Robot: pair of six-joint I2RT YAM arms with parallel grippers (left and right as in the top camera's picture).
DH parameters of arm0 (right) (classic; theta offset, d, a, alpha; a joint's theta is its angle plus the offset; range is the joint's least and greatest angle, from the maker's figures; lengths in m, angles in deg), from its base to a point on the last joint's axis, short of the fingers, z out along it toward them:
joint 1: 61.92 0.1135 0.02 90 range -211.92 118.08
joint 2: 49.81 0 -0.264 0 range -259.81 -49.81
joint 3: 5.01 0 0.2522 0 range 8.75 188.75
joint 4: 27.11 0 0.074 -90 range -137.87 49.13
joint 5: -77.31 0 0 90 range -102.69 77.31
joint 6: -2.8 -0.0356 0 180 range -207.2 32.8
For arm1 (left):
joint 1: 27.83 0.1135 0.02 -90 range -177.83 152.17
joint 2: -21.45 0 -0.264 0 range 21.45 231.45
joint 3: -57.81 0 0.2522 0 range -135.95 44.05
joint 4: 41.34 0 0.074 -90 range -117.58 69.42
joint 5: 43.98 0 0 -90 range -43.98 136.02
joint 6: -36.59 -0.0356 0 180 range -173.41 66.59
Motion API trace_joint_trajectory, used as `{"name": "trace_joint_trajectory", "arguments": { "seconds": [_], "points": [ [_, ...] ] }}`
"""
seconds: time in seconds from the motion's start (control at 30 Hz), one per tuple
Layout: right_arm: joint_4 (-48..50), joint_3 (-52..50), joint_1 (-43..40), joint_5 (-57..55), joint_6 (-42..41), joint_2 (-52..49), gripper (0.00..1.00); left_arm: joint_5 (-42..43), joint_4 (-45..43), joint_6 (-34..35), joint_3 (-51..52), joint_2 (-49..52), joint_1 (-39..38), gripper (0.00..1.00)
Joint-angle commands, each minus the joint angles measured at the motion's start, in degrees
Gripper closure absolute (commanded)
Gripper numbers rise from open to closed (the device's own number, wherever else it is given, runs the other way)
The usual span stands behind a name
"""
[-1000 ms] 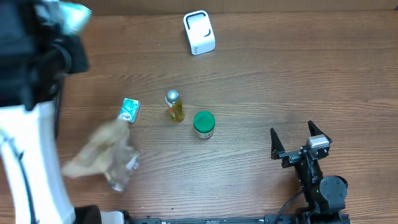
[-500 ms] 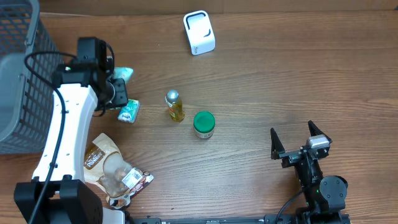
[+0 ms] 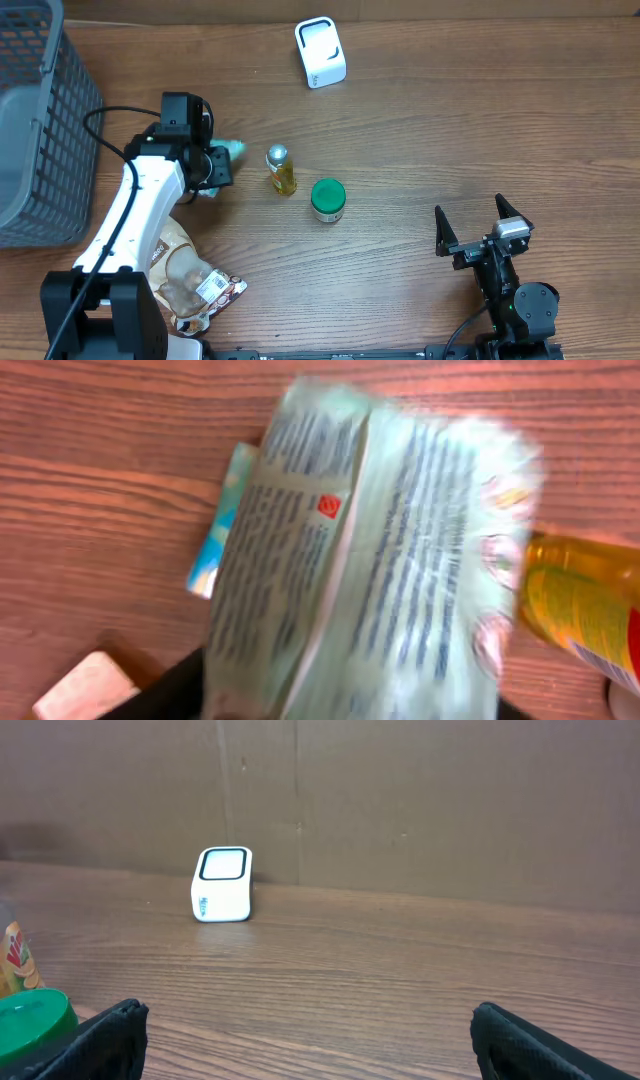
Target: Scan the item barcode
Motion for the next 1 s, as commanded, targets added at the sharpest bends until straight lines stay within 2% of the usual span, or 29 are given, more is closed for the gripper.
{"name": "trace_joint_trajectory", "arguments": {
  "seconds": [0.0, 0.07, 0.17, 0.43, 0.57, 0.67, 0.7, 0.73, 0.77, 0.8, 0.83, 0.97],
  "points": [
    [0.3, -0.6, -0.4, -0.3, 0.2, 0.4, 0.00, 4.1, -1.4, 1.3, 0.9, -0.4, -0.9, 0.22],
    [0.3, -0.6, -0.4, -0.3, 0.2, 0.4, 0.00, 6.5, -1.7, 1.3, 0.8, -0.4, -1.0, 0.10],
    [0.3, -0.6, -0.4, -0.3, 0.2, 0.4, 0.00, 7.2, -1.4, 1.8, 0.7, -0.6, -0.8, 0.03],
    [0.3, -0.6, -0.4, -0.3, 0.2, 0.4, 0.00, 6.8, 5.2, 3.3, -3.5, -5.7, -0.7, 0.00],
    [0.3, -0.6, -0.4, -0.3, 0.2, 0.4, 0.00, 3.5, 8.5, 5.3, -4.5, -10.8, -0.6, 0.00],
    [0.3, -0.6, -0.4, -0.3, 0.2, 0.4, 0.00, 3.1, 14.1, 8.1, -4.5, -14.0, -0.6, 0.00],
    [0.3, -0.6, -0.4, -0.3, 0.2, 0.4, 0.00, 3.1, 16.5, 9.5, -4.5, -14.2, -0.6, 0.06],
    [0.3, -0.6, -0.4, -0.3, 0.2, 0.4, 0.00, 3.1, 18.0, 10.4, -4.4, -14.2, -0.6, 0.17],
    [0.3, -0.6, -0.4, -0.3, 0.2, 0.4, 0.00, 3.1, 20.2, 11.8, -4.3, -14.1, -0.6, 0.34],
    [0.3, -0.6, -0.4, -0.3, 0.2, 0.4, 0.00, 3.1, 22.0, 13.2, -4.0, -14.0, -0.6, 0.59],
    [0.3, -0.6, -0.4, -0.3, 0.2, 0.4, 0.00, 3.1, 23.4, 14.1, -3.7, -14.0, -0.6, 0.94],
    [0.3, -0.6, -0.4, -0.3, 0.2, 0.4, 0.00, 3.1, 26.9, 15.2, -0.8, -14.0, -0.6, 0.96]
  ]
}}
